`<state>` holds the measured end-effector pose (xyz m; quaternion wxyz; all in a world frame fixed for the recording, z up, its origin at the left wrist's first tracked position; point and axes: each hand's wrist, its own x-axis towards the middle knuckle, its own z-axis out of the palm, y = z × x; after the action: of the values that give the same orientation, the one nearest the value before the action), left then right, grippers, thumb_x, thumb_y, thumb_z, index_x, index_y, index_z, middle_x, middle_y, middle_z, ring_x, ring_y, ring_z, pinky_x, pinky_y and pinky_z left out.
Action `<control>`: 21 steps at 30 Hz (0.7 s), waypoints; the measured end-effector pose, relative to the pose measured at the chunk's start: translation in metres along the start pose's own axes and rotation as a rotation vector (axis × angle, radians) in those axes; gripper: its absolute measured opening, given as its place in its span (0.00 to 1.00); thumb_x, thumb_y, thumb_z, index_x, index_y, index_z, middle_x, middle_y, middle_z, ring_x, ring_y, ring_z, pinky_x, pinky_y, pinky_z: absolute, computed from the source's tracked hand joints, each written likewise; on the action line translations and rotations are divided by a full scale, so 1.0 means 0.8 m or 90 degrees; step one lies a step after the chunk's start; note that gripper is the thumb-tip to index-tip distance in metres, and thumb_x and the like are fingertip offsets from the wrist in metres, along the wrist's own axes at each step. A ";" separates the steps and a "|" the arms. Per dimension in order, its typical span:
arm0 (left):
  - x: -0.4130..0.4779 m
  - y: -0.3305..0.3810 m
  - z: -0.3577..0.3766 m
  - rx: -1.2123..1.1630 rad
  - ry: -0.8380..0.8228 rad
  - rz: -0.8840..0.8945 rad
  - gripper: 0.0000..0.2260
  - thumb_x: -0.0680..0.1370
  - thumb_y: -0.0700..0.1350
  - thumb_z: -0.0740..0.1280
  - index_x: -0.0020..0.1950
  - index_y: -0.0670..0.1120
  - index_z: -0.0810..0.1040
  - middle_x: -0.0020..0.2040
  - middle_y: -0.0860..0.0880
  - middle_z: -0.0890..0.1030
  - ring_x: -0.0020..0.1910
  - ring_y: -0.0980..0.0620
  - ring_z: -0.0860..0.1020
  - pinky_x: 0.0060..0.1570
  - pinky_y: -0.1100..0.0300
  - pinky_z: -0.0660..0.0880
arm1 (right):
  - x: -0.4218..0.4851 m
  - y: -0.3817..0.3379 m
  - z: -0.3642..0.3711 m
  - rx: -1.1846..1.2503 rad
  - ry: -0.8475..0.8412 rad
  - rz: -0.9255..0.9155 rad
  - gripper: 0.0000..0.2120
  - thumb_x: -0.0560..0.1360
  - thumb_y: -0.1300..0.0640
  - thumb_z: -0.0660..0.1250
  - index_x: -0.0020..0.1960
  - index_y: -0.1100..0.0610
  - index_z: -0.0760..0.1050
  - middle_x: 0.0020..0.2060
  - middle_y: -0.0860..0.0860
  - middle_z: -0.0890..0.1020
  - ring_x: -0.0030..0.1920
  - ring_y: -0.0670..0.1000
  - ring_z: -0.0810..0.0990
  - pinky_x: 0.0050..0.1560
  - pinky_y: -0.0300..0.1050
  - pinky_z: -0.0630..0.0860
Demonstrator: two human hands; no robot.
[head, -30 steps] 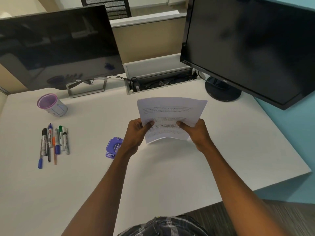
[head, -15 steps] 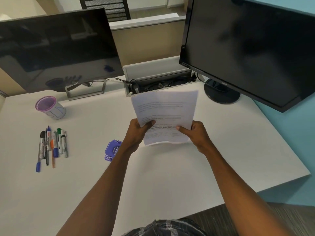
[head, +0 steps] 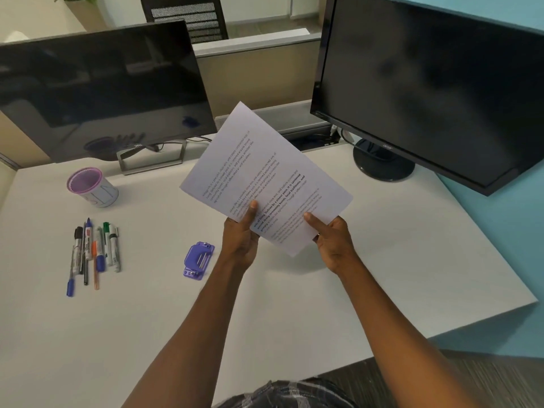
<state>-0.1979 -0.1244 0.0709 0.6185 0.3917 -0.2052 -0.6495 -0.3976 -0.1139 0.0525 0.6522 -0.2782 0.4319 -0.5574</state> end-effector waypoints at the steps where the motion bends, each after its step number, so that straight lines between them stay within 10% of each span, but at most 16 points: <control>1: -0.001 -0.001 -0.002 0.002 -0.004 0.001 0.17 0.82 0.35 0.68 0.69 0.46 0.75 0.65 0.42 0.83 0.62 0.40 0.83 0.55 0.40 0.82 | 0.000 0.000 0.002 -0.016 0.019 -0.006 0.19 0.74 0.63 0.75 0.64 0.55 0.80 0.61 0.57 0.84 0.62 0.57 0.83 0.60 0.55 0.81; 7: 0.007 0.035 -0.042 0.064 0.048 0.005 0.26 0.74 0.34 0.74 0.71 0.44 0.75 0.66 0.43 0.82 0.64 0.43 0.82 0.58 0.45 0.82 | -0.007 -0.043 -0.025 -0.195 0.077 -0.062 0.12 0.74 0.63 0.76 0.57 0.56 0.83 0.54 0.55 0.87 0.54 0.57 0.86 0.56 0.57 0.82; 21: 0.014 0.045 -0.070 0.412 -0.095 -0.015 0.06 0.77 0.41 0.75 0.49 0.50 0.90 0.55 0.48 0.88 0.54 0.44 0.86 0.51 0.55 0.84 | -0.010 -0.066 -0.068 -0.333 0.077 -0.097 0.08 0.72 0.55 0.79 0.48 0.44 0.86 0.47 0.46 0.88 0.47 0.48 0.88 0.44 0.40 0.84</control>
<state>-0.1314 -0.1283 0.0609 0.4377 0.5218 -0.4408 -0.5847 -0.4712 -0.1115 0.0731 0.4872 -0.4352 0.5773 -0.4899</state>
